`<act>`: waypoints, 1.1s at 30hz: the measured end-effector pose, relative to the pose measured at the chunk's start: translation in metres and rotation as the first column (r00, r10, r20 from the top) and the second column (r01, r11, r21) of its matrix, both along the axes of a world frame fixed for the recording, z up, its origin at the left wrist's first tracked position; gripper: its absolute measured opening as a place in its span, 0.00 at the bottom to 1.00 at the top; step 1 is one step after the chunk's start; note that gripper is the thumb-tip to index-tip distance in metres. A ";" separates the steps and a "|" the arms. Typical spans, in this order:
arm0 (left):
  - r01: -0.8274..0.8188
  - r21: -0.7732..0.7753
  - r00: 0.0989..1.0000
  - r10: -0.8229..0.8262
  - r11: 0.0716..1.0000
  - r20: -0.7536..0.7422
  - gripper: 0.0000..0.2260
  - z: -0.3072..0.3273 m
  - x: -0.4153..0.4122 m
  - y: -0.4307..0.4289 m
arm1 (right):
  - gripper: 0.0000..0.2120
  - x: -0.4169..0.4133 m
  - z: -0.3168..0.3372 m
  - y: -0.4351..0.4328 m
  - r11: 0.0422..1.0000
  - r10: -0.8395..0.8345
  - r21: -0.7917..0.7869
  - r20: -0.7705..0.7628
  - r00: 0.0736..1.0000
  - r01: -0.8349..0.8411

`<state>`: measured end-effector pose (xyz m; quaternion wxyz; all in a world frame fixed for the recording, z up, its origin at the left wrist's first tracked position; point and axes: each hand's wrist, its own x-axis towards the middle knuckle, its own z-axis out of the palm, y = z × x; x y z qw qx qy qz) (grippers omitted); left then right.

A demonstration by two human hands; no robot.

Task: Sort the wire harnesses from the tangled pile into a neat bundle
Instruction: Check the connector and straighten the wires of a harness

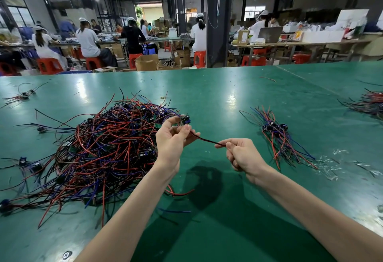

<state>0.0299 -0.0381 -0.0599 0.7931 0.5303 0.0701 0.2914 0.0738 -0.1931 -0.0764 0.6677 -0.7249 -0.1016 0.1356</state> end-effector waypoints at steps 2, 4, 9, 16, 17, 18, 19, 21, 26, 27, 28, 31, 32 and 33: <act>0.003 0.008 1.000 -0.003 1.000 0.008 0.10 0.001 0.000 -0.001 | 0.15 0.002 0.001 -0.001 1.000 -0.014 0.019 0.011 1.000 0.014; -0.016 0.004 1.000 0.016 1.000 0.010 0.10 0.001 0.001 0.001 | 0.16 0.000 0.001 -0.001 1.000 0.031 0.005 0.005 1.000 -0.031; -0.096 -0.027 0.995 0.097 0.995 0.015 0.13 0.003 0.000 0.007 | 0.15 -0.019 0.004 0.002 0.938 0.321 -0.148 0.033 0.946 -0.313; -0.052 0.000 0.999 0.052 0.999 -0.006 0.12 0.000 0.001 0.001 | 0.15 -0.044 0.007 0.008 0.772 0.616 -0.243 0.059 0.786 -0.587; -0.035 -0.007 0.999 0.035 0.999 -0.014 0.12 -0.001 0.000 0.001 | 0.15 -0.045 0.007 0.008 0.763 0.628 -0.250 0.064 0.776 -0.597; -0.015 -0.022 1.000 0.015 1.000 -0.024 0.11 -0.001 0.000 0.001 | 0.15 -0.045 0.007 0.008 0.756 0.635 -0.258 0.067 0.769 -0.602; 0.006 -0.042 0.999 -0.007 0.999 -0.035 0.12 -0.002 0.000 0.001 | 0.15 -0.045 0.007 0.007 0.751 0.640 -0.264 0.067 0.766 -0.605; 0.036 -0.094 0.997 -0.041 0.995 -0.057 0.12 -0.002 0.000 0.002 | 0.15 -0.045 0.007 0.006 0.747 0.645 -0.259 0.061 0.762 -0.612; 0.053 -0.186 0.994 -0.069 0.981 -0.082 0.08 0.000 0.001 0.005 | 0.13 -0.038 0.011 0.000 0.748 0.653 -0.189 0.043 0.756 -0.636; 0.056 -0.185 0.994 -0.072 0.981 -0.084 0.08 -0.001 0.001 0.006 | 0.12 -0.037 0.012 -0.001 0.752 0.651 -0.170 0.038 0.758 -0.637; 0.058 -0.182 0.994 -0.075 0.982 -0.084 0.08 -0.001 0.002 0.007 | 0.12 -0.036 0.012 -0.001 0.759 0.643 -0.158 0.036 0.765 -0.631; 0.063 -0.159 0.993 -0.078 0.985 -0.091 0.08 -0.001 0.002 0.010 | 0.11 -0.037 0.010 0.000 0.797 0.593 -0.182 0.048 0.804 -0.576; 0.060 -0.150 0.992 -0.076 0.987 -0.100 0.08 0.000 0.003 0.011 | 0.12 -0.037 0.009 0.000 0.807 0.576 -0.195 0.054 0.816 -0.557; 0.056 -0.150 0.991 -0.072 0.987 -0.109 0.08 0.000 0.002 0.011 | 0.12 -0.037 0.009 0.001 0.813 0.566 -0.201 0.060 0.822 -0.546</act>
